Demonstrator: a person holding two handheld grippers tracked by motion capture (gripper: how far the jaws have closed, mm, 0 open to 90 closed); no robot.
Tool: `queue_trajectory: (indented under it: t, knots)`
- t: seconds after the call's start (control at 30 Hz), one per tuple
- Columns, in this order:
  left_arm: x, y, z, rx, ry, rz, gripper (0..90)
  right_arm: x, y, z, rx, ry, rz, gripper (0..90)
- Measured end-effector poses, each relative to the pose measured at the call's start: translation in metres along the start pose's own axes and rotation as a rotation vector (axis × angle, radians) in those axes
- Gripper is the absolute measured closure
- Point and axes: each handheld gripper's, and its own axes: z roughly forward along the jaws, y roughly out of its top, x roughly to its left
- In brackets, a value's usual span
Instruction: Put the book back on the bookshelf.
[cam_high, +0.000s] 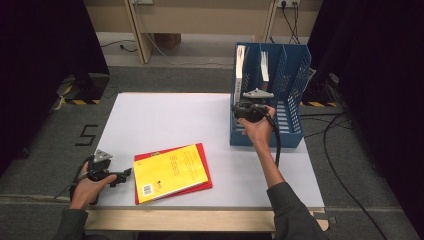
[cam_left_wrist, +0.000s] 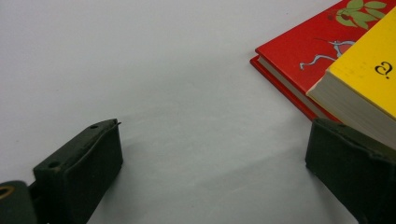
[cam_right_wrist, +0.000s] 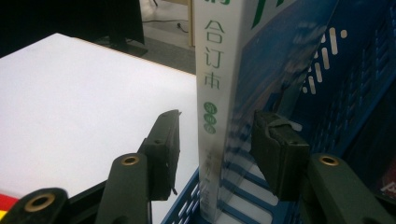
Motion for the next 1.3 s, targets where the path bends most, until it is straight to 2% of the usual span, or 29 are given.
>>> queue_trajectory:
  t: [0.07, 0.23, 0.3, 0.4, 0.47, 0.63, 0.7, 0.8, 0.9, 1.1, 1.2, 1.3]
  knots:
    - [0.0, 0.0, 0.0, 0.0, 0.0, 0.0, 2.9, -0.002, 0.0, -0.003, -0.002, -0.005, 0.008, 49.6]
    - [0.0, 0.0, 0.0, 0.0, 0.0, 0.0, 2.9, -0.005, -0.003, -0.015, -0.028, 0.017, 0.037, 44.3]
    - [0.0, 0.0, 0.0, 0.0, 0.0, 0.0, 2.9, -0.002, -0.006, -0.022, -0.036, 0.039, 0.048, 42.9]
    - [0.0, 0.0, 0.0, -0.003, 0.0, 0.0, 2.9, 0.004, -0.01, -0.03, -0.036, 0.06, 0.027, 42.0]
    - [0.0, 0.0, 0.0, -0.003, 0.0, -0.001, 2.9, 0.007, -0.015, -0.035, -0.035, 0.077, 0.031, 40.6]
    - [0.0, 0.0, 0.0, 0.001, 0.0, 0.005, 2.9, 0.016, -0.03, -0.042, -0.03, 0.113, 0.028, 40.0]
    - [0.0, 0.0, 0.0, -0.001, 0.0, 0.004, 2.9, 0.02, -0.033, -0.043, -0.004, 0.142, 0.02, 38.8]
    - [0.0, 0.0, 0.0, -0.001, 0.001, 0.004, 2.9, 0.025, -0.037, -0.045, -0.003, 0.17, 0.036, 38.0]
    - [0.0, 0.0, 0.0, -0.003, 0.001, 0.004, 2.9, 0.033, -0.045, -0.045, 0.025, 0.194, 0.012, 36.6]
    - [0.0, 0.0, 0.0, -0.003, 0.001, 0.004, 2.9, 0.043, -0.061, -0.047, 0.074, 0.234, 0.0, 34.5]
    - [0.0, 0.0, 0.0, -0.003, 0.001, 0.004, 2.9, 0.046, -0.069, -0.046, 0.087, 0.27, 0.043, 32.0]
    - [0.0, 0.0, 0.0, -0.003, 0.002, 0.004, 3.0, 0.049, -0.077, -0.043, 0.109, 0.277, 0.039, 30.6]
